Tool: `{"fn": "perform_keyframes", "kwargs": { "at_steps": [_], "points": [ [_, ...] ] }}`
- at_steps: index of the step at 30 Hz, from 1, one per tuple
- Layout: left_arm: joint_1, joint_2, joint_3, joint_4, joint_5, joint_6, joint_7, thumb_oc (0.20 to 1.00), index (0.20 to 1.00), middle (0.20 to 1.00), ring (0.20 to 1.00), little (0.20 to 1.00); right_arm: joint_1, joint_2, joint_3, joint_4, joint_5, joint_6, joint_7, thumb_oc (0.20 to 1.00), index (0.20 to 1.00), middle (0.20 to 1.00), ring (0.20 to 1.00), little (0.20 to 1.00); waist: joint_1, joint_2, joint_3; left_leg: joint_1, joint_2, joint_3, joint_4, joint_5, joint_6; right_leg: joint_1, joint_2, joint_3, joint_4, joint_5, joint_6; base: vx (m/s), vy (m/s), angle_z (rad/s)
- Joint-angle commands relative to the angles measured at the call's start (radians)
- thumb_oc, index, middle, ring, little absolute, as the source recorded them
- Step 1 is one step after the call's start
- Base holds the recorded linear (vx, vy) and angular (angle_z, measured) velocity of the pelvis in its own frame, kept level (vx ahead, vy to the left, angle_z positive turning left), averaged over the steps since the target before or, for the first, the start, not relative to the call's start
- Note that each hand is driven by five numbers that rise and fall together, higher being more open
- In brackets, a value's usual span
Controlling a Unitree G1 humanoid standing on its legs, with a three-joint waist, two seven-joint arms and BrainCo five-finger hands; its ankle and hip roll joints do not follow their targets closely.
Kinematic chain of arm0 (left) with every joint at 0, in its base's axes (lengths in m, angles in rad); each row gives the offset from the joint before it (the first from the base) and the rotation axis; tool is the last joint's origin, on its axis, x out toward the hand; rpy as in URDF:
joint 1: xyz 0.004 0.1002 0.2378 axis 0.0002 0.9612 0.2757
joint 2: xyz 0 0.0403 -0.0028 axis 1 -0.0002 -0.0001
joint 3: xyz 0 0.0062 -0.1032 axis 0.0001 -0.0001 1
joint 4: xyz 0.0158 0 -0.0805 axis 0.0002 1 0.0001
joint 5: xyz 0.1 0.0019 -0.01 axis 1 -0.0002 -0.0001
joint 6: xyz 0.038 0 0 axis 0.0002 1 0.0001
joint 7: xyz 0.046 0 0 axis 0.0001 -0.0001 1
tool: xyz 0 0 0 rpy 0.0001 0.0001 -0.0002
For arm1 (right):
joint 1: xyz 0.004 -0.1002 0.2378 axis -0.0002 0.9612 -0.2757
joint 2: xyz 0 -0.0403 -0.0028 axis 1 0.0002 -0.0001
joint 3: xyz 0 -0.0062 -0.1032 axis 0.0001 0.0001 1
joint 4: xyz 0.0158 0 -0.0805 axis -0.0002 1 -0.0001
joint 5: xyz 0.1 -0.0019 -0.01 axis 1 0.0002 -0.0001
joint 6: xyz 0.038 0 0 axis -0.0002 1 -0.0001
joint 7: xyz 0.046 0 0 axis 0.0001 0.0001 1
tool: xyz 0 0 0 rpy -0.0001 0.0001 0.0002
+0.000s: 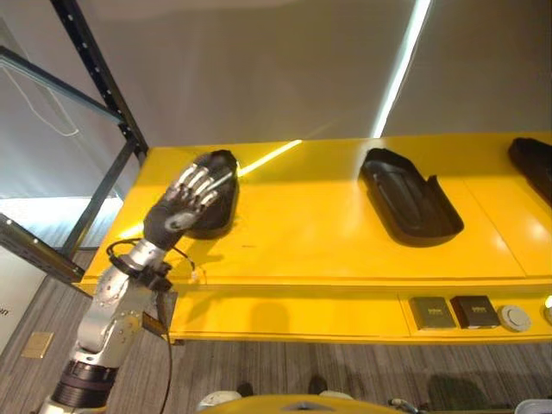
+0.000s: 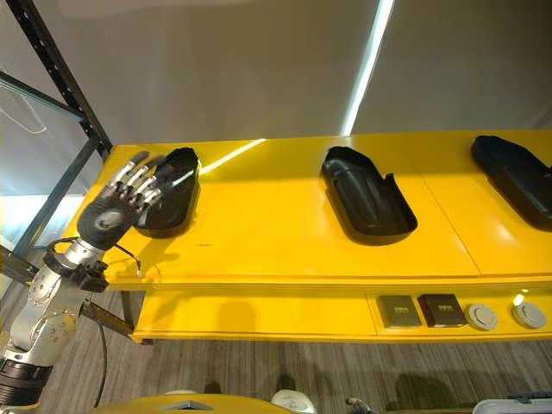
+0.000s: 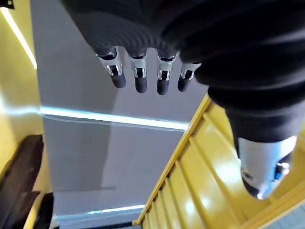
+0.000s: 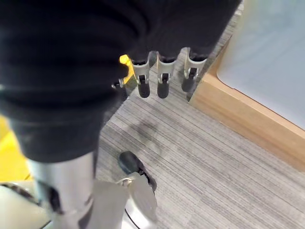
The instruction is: Move parts from the plastic box to the shelf.
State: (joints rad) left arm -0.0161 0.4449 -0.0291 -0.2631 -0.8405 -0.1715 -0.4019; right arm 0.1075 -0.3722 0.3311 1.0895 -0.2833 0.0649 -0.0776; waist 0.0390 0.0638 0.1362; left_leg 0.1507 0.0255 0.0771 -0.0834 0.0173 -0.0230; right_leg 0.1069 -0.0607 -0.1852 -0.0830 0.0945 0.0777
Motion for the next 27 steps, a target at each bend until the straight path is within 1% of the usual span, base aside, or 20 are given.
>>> {"fn": "perform_keyframes", "kwargs": {
  "at_steps": [1,2,3,4,5,8,9,10,11,14,15,16,18,20,21,23,24,25,26,27],
  "points": [
    [-0.045,-0.006,0.057,-0.046,-0.123,-0.024,-0.084,1.000,1.000,1.000,1.000,1.000,-0.050,0.016,0.031,0.078,-0.017,0.010,-0.038,1.000,1.000,1.000,1.000,1.000,0.012,-0.052,-0.017,-0.070,-0.054,0.018,0.092,-0.053,0.018,0.013,0.012,-0.016,0.043,-0.080,0.028,-0.02,-0.033,0.16],
    [-0.044,-0.010,0.061,-0.048,-0.149,-0.003,-0.114,1.000,1.000,1.000,1.000,1.000,-0.052,0.016,0.032,0.079,-0.016,0.010,-0.036,1.000,1.000,1.000,1.000,1.000,0.014,-0.052,-0.019,-0.070,-0.054,0.016,0.091,-0.052,0.017,0.013,0.012,-0.017,0.042,-0.080,0.029,-0.02,-0.027,0.16],
    [-0.044,-0.014,0.063,-0.049,-0.164,0.037,-0.171,1.000,1.000,1.000,1.000,1.000,-0.054,0.017,0.032,0.081,-0.017,0.010,-0.035,1.000,1.000,1.000,1.000,1.000,0.016,-0.052,-0.020,-0.070,-0.054,0.014,0.089,-0.051,0.016,0.013,0.013,-0.017,0.041,-0.080,0.029,-0.01,-0.009,0.10],
    [-0.044,-0.015,0.063,-0.049,-0.162,0.051,-0.188,1.000,1.000,1.000,1.000,1.000,-0.055,0.017,0.033,0.082,-0.017,0.010,-0.035,1.000,1.000,1.000,1.000,1.000,0.016,-0.051,-0.020,-0.070,-0.054,0.014,0.088,-0.050,0.016,0.012,0.013,-0.018,0.041,-0.080,0.029,-0.02,-0.005,0.07],
    [-0.044,-0.012,0.061,-0.047,-0.139,0.090,-0.235,1.000,1.000,1.000,1.000,1.000,-0.057,0.015,0.034,0.083,-0.018,0.009,-0.032,1.000,1.000,1.000,1.000,1.000,0.016,-0.051,-0.021,-0.070,-0.053,0.015,0.088,-0.049,0.014,0.012,0.012,-0.018,0.042,-0.079,0.030,-0.02,-0.001,0.05],
    [-0.042,0.028,0.043,-0.038,0.011,0.144,-0.306,1.000,1.000,1.000,1.000,1.000,-0.062,0.006,0.036,0.073,-0.026,0.013,-0.025,1.000,1.000,1.000,1.000,1.000,0.014,-0.046,-0.021,-0.069,-0.050,0.019,0.086,-0.048,0.013,0.008,0.012,-0.017,0.043,-0.078,0.032,0.00,0.000,0.00],
    [-0.044,0.054,0.029,-0.030,0.048,0.156,-0.339,1.000,1.000,1.000,1.000,1.000,-0.061,0.002,0.039,0.069,-0.029,0.015,-0.025,1.000,1.000,1.000,1.000,1.000,0.012,-0.043,-0.022,-0.069,-0.051,0.021,0.085,-0.048,0.014,0.007,0.011,-0.016,0.044,-0.079,0.033,-0.03,0.031,0.00],
    [-0.044,0.083,0.010,-0.021,0.065,0.167,-0.395,1.000,1.000,1.000,1.000,1.000,-0.061,-0.004,0.042,0.070,-0.036,0.010,-0.025,1.000,1.000,1.000,1.000,1.000,0.009,-0.038,-0.024,-0.070,-0.050,0.025,0.085,-0.048,0.015,0.004,0.012,-0.013,0.044,-0.079,0.034,-0.03,0.032,0.00],
    [-0.044,0.095,0.000,-0.019,0.064,0.169,-0.421,1.000,1.000,1.000,1.000,1.000,-0.062,-0.008,0.044,0.069,-0.039,0.009,-0.024,1.000,1.000,1.000,1.000,1.000,0.008,-0.036,-0.025,-0.070,-0.050,0.027,0.084,-0.048,0.016,0.003,0.012,-0.010,0.044,-0.079,0.034,0.00,0.000,0.00],
    [-0.055,0.110,-0.064,-0.019,0.033,0.158,-0.448,1.000,1.000,1.000,1.000,1.000,-0.067,-0.023,0.051,0.071,-0.053,0.003,-0.015,1.000,1.000,1.000,1.000,1.000,-0.002,-0.029,-0.027,-0.069,-0.049,0.033,0.079,-0.047,0.017,0.000,0.013,-0.004,0.042,-0.078,0.034,-0.02,0.033,-0.01],
    [-0.073,0.095,-0.138,-0.004,0.047,0.192,-0.433,1.000,1.000,1.000,1.000,1.000,-0.077,-0.032,0.063,0.069,-0.059,0.002,-0.006,1.000,1.000,1.000,1.000,1.000,-0.013,-0.028,-0.027,-0.067,-0.048,0.037,0.077,-0.046,0.018,-0.002,0.015,0.004,0.041,-0.077,0.035,0.00,0.000,0.00],
    [-0.077,0.092,-0.156,0.003,0.055,0.193,-0.420,1.000,1.000,1.000,1.000,1.000,-0.080,-0.034,0.067,0.067,-0.059,0.005,-0.003,1.000,1.000,1.000,1.000,1.000,-0.016,-0.028,-0.027,-0.067,-0.048,0.039,0.077,-0.046,0.018,-0.002,0.016,0.006,0.042,-0.076,0.035,0.00,0.000,0.00],
    [-0.083,0.085,-0.208,0.038,0.113,0.208,-0.345,1.000,1.000,1.000,1.000,1.000,-0.087,-0.038,0.079,0.060,-0.054,0.011,0.004,1.000,1.000,1.000,1.000,1.000,-0.025,-0.030,-0.026,-0.065,-0.046,0.043,0.077,-0.046,0.019,-0.002,0.018,0.012,0.041,-0.075,0.037,0.00,-0.003,-0.02],
    [-0.091,0.084,-0.265,0.102,0.176,0.199,-0.284,1.000,1.000,1.000,1.000,1.000,-0.090,-0.045,0.088,0.048,-0.045,0.019,0.013,1.000,1.000,1.000,1.000,1.000,-0.034,-0.031,-0.026,-0.064,-0.044,0.047,0.079,-0.048,0.021,-0.005,0.019,0.017,0.044,-0.076,0.038,0.01,-0.013,-0.11],
    [-0.095,0.091,-0.319,0.190,0.225,0.163,-0.228,1.000,1.000,1.000,1.000,1.000,-0.090,-0.047,0.095,0.045,-0.039,0.020,0.016,1.000,1.000,1.000,1.000,1.000,-0.043,-0.033,-0.026,-0.064,-0.043,0.052,0.082,-0.051,0.023,-0.009,0.021,0.022,0.048,-0.077,0.039,0.01,-0.016,-0.17],
    [-0.079,0.090,-0.339,0.249,0.230,0.175,-0.203,1.000,1.000,1.000,1.000,1.000,-0.090,-0.052,0.097,0.038,-0.027,0.024,0.019,1.000,1.000,1.000,1.000,1.000,-0.048,-0.034,-0.024,-0.066,-0.042,0.058,0.087,-0.055,0.025,-0.012,0.022,0.026,0.050,-0.080,0.038,0.00,-0.010,-0.16],
    [-0.066,0.090,-0.354,0.292,0.249,0.150,-0.181,1.000,1.000,1.000,1.000,1.000,-0.090,-0.054,0.094,0.041,-0.026,0.022,0.021,1.000,1.000,1.000,1.000,1.000,-0.049,-0.034,-0.024,-0.068,-0.041,0.059,0.089,-0.056,0.026,-0.014,0.022,0.025,0.051,-0.081,0.036,0.00,-0.005,-0.13],
    [-0.059,0.090,-0.359,0.308,0.253,0.142,-0.177,1.000,1.000,1.000,1.000,1.000,-0.090,-0.055,0.093,0.042,-0.023,0.023,0.021,1.000,1.000,1.000,1.000,1.000,-0.049,-0.034,-0.023,-0.068,-0.040,0.059,0.091,-0.056,0.026,-0.014,0.022,0.026,0.052,-0.081,0.036,0.00,-0.004,-0.11],
    [-0.046,0.091,-0.367,0.341,0.262,0.141,-0.150,1.000,1.000,1.000,1.000,1.000,-0.089,-0.055,0.091,0.044,-0.017,0.021,0.021,1.000,1.000,1.000,1.000,1.000,-0.049,-0.034,-0.020,-0.069,-0.040,0.060,0.094,-0.058,0.027,-0.014,0.023,0.027,0.052,-0.081,0.036,-0.01,-0.002,-0.04],
    [-0.007,0.080,-0.366,0.426,0.302,0.131,-0.096,1.000,1.000,1.000,1.000,1.000,-0.087,-0.055,0.079,0.048,-0.016,0.017,0.018,1.000,1.000,1.000,1.000,1.000,-0.045,-0.035,-0.014,-0.071,-0.040,0.062,0.096,-0.060,0.029,-0.014,0.023,0.027,0.050,-0.081,0.035,0.00,0.000,0.00]
  ]
}}
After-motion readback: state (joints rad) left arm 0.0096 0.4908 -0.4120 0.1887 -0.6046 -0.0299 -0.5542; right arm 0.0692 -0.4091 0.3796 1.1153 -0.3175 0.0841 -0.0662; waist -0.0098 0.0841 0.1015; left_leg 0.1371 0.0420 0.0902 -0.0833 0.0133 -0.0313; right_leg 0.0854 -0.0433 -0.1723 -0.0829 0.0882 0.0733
